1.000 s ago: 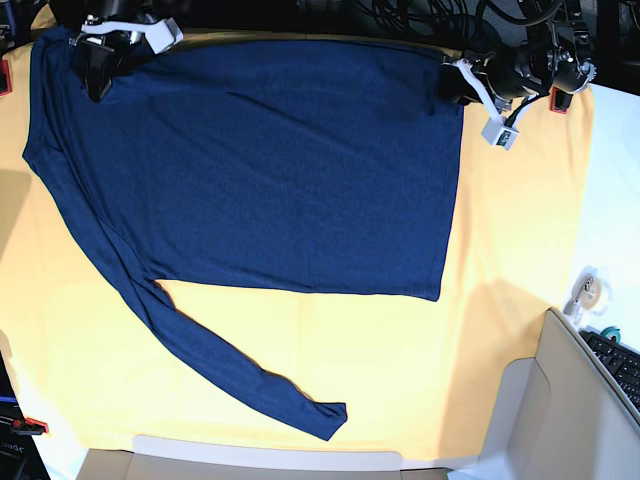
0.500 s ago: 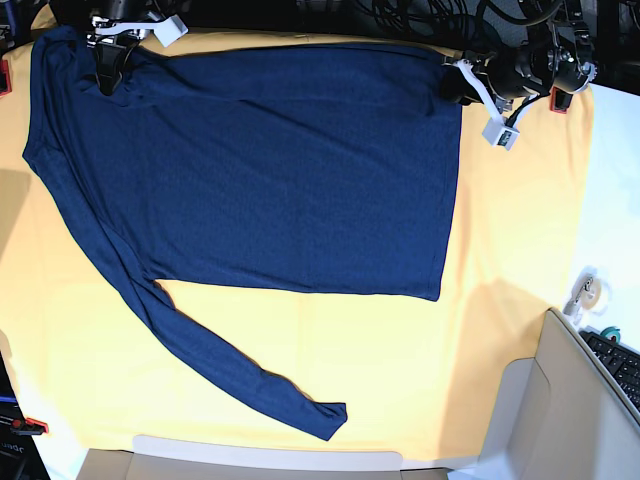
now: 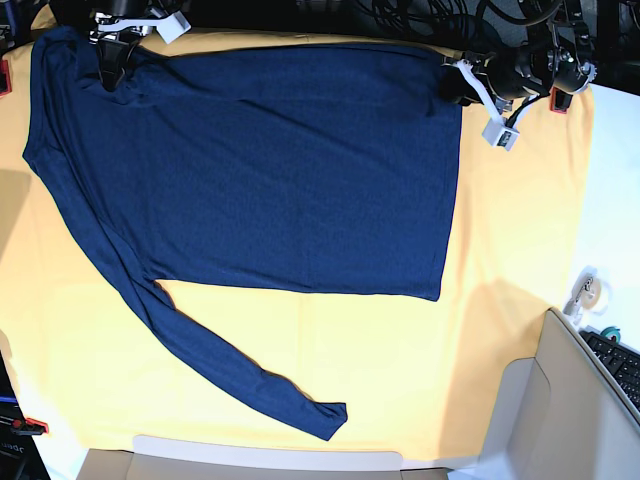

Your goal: Fold the T-shirt properly

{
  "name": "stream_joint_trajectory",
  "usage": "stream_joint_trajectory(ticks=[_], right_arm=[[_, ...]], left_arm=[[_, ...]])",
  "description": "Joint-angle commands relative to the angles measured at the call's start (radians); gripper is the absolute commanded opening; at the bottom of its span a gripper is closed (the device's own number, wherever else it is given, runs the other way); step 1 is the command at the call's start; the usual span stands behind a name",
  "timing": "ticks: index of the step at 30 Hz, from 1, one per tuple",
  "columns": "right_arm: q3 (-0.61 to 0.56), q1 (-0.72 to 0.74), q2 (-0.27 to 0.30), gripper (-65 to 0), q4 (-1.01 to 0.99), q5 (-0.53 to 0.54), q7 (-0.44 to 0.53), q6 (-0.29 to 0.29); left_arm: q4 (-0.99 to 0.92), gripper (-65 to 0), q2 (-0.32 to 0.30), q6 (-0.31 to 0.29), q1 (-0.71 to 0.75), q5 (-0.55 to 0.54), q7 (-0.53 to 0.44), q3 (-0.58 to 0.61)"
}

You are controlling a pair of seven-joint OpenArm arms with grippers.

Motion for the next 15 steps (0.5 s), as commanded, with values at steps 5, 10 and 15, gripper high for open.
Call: stream_joint_trajectory(ticks=[5, 10, 15], right_arm=[[0.006, -0.008, 0.009, -65.0, 0.016, -0.014, -0.001, -0.02], [0.009, -0.01, 0.009, -65.0, 0.016, -0.016, -0.001, -0.02], [0.005, -0.008, 0.009, -61.4, 0.018, -0.018, -0.003, -0.02]], left_arm=[[0.016, -52.5, -0.009, -0.004, 0.002, -0.011, -0.006, -0.003], [0.016, -52.5, -0.009, -0.004, 0.002, -0.011, -0.006, -0.003], [0.016, -52.5, -0.009, -0.004, 0.002, -0.011, -0.006, -0.003]])
